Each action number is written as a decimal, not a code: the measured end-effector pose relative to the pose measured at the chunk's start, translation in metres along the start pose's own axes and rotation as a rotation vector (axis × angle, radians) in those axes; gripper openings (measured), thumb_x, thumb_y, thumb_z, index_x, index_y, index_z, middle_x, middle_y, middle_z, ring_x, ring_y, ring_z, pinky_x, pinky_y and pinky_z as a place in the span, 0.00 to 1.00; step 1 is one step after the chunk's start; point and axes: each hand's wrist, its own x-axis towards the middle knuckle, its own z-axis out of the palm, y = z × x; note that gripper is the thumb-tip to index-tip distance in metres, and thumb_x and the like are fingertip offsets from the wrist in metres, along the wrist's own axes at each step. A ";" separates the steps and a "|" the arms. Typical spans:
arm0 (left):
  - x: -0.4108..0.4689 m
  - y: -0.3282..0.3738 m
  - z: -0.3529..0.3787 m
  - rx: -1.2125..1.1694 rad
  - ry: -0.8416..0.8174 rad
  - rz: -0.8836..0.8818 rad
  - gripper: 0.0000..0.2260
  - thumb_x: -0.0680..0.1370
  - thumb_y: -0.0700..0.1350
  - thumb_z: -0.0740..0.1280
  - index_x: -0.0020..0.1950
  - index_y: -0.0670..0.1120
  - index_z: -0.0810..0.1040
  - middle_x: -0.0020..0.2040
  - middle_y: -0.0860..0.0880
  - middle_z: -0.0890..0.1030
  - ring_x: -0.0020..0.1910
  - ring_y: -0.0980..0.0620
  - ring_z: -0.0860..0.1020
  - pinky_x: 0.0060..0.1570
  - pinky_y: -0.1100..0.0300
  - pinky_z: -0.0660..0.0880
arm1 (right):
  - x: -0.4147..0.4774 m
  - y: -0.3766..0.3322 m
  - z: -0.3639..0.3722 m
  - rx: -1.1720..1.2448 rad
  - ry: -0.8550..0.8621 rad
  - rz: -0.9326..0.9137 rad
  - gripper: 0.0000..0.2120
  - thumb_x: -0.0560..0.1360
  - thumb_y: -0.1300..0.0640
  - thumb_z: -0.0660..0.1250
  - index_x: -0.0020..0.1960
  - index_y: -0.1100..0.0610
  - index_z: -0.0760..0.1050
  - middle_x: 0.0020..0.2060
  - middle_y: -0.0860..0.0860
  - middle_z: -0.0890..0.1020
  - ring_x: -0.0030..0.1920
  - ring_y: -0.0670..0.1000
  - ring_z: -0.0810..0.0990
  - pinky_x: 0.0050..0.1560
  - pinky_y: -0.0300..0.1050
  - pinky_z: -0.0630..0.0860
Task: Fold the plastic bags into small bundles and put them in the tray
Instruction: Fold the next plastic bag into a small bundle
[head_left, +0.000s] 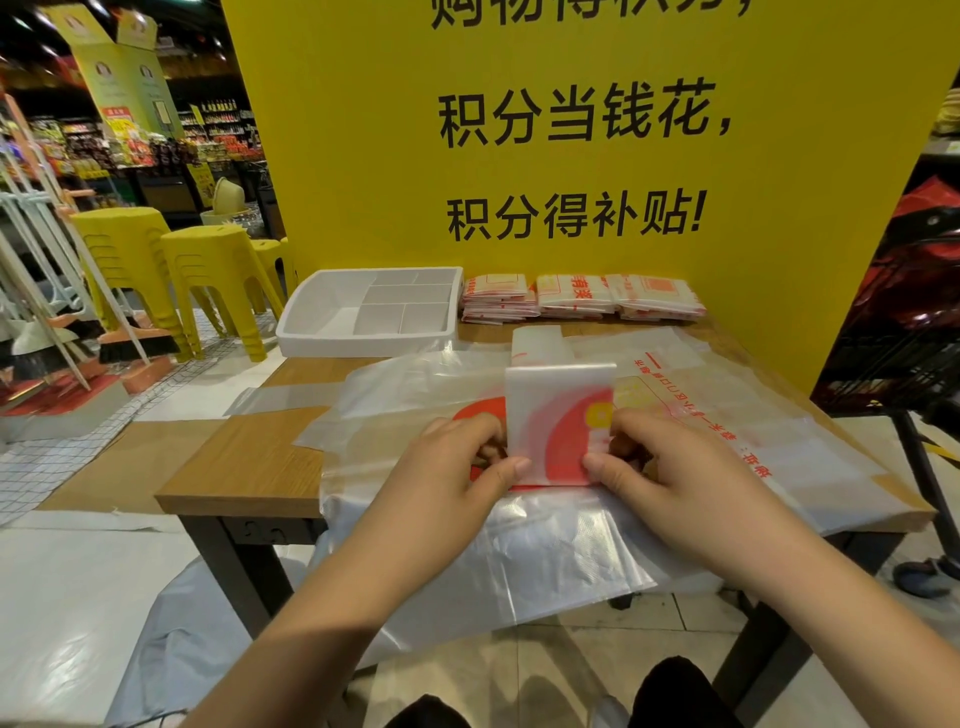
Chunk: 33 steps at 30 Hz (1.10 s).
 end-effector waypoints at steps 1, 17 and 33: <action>0.001 0.000 0.003 -0.046 0.027 -0.034 0.04 0.79 0.52 0.69 0.51 0.54 0.76 0.41 0.57 0.78 0.47 0.59 0.74 0.44 0.68 0.70 | 0.001 0.001 0.001 0.040 0.007 0.038 0.03 0.78 0.46 0.66 0.51 0.39 0.73 0.37 0.40 0.78 0.44 0.38 0.76 0.38 0.33 0.68; 0.006 0.008 0.023 0.156 0.150 -0.004 0.14 0.81 0.50 0.63 0.66 0.54 0.76 0.40 0.59 0.71 0.52 0.54 0.71 0.59 0.52 0.72 | 0.002 -0.021 0.013 -0.303 0.042 0.088 0.17 0.80 0.51 0.59 0.68 0.48 0.73 0.60 0.45 0.80 0.59 0.51 0.77 0.55 0.48 0.74; 0.029 -0.010 0.006 0.270 -0.256 0.021 0.15 0.81 0.58 0.60 0.67 0.58 0.69 0.77 0.58 0.63 0.77 0.58 0.53 0.77 0.53 0.54 | 0.017 -0.012 0.013 -0.394 -0.082 -0.048 0.21 0.82 0.47 0.56 0.73 0.51 0.69 0.77 0.49 0.64 0.77 0.51 0.62 0.75 0.48 0.59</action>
